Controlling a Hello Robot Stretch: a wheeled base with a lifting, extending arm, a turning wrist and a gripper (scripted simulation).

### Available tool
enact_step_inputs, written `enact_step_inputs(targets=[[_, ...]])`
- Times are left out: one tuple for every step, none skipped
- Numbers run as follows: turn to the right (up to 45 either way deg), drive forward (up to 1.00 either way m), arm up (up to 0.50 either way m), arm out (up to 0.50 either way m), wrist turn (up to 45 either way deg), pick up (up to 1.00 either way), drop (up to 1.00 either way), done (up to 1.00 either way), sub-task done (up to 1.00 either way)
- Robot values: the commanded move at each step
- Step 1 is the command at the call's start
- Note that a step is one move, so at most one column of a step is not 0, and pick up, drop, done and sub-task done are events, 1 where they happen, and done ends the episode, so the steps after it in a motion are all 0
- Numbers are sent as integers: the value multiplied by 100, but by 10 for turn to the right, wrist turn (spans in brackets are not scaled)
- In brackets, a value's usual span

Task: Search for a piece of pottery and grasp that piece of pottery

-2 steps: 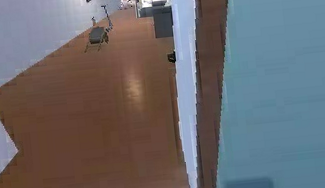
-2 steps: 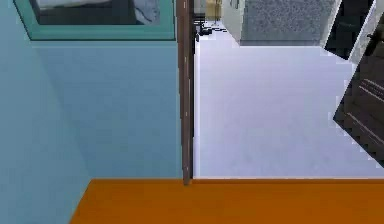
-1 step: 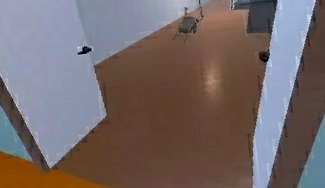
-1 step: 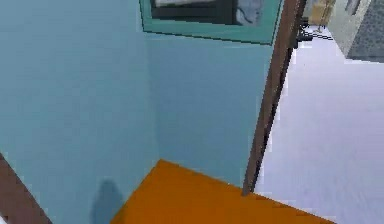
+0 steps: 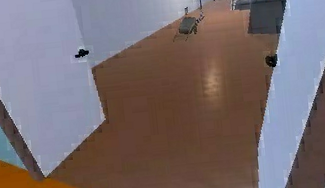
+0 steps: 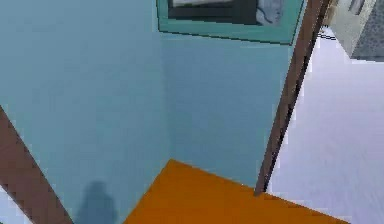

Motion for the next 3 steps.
enact_step_inputs(targets=[[0, 100, 0, 0, 0, 0, 0, 0, 0], [-90, 0, 0, 0, 0, 0, 0, 0, 0], [0, 20, 0, 0, 0, 0, 0, 0, 0]])
